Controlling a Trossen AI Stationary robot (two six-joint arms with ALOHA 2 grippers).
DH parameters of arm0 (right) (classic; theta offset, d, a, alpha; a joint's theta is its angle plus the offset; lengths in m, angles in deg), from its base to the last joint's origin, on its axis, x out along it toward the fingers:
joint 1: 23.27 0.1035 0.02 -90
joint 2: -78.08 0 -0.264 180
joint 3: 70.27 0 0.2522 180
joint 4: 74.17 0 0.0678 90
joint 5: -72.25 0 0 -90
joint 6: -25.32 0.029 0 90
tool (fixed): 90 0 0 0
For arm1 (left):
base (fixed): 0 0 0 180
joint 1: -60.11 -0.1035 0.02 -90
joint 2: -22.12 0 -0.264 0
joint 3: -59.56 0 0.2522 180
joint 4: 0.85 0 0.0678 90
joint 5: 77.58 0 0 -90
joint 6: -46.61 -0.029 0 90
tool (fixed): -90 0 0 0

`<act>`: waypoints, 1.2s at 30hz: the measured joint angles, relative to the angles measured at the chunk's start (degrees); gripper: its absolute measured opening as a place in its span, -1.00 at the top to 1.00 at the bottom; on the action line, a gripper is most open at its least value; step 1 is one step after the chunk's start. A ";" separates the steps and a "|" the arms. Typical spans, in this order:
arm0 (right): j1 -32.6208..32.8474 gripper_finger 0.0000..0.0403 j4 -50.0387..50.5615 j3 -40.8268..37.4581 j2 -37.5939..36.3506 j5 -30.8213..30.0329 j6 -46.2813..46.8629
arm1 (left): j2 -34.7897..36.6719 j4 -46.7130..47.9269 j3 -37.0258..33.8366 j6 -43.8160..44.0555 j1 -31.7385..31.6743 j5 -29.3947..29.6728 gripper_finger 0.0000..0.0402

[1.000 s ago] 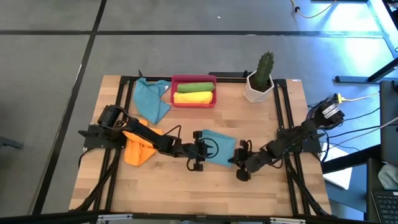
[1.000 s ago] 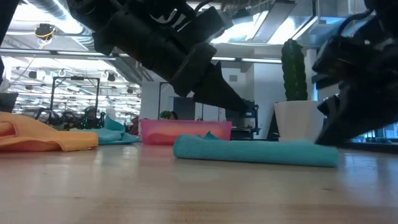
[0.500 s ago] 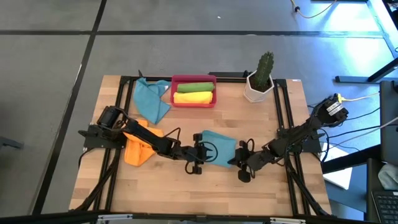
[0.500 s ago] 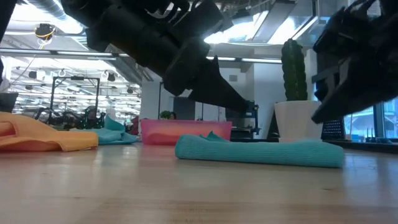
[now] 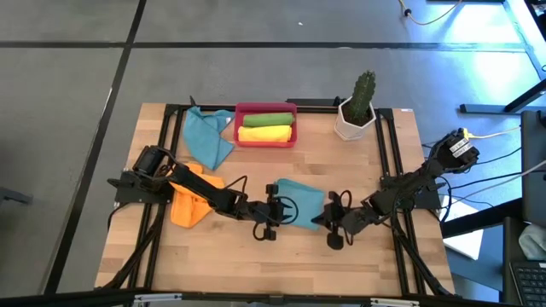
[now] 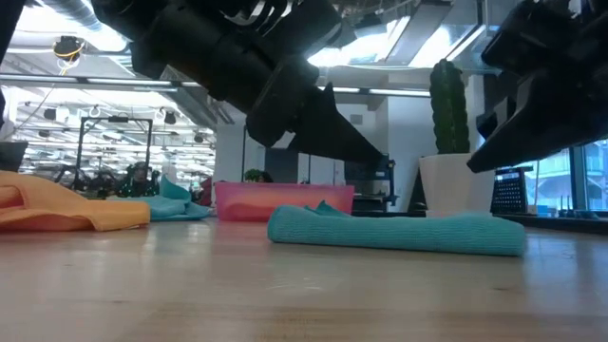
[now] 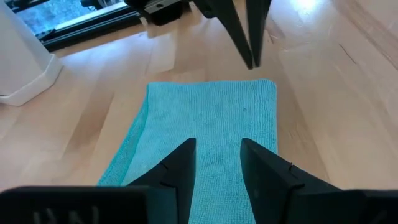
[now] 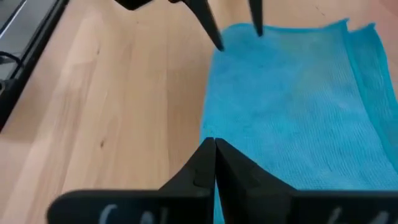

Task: Roll microfiber towels into tight, uniform cylinder then place into a basket
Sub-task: Roll the bottom blue towel

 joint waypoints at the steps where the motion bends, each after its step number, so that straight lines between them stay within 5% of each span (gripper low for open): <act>1: 0.08 0.90 -0.72 0.00 0.00 0.00 -0.70 | 0.00 -0.24 0.00 -0.02 0.00 0.00 0.42; 15: 0.38 0.46 -5.01 0.02 0.00 3.53 -5.70 | 0.00 -0.62 4.47 -3.88 4.22 0.07 0.28; 24: 4.78 0.41 -4.74 0.02 0.71 5.00 -7.63 | 0.00 23.09 10.33 1.02 7.19 1.79 0.03; 36: 7.36 0.15 -4.84 0.02 6.72 3.08 -7.68 | -0.97 37.67 10.34 1.07 7.91 4.29 -0.11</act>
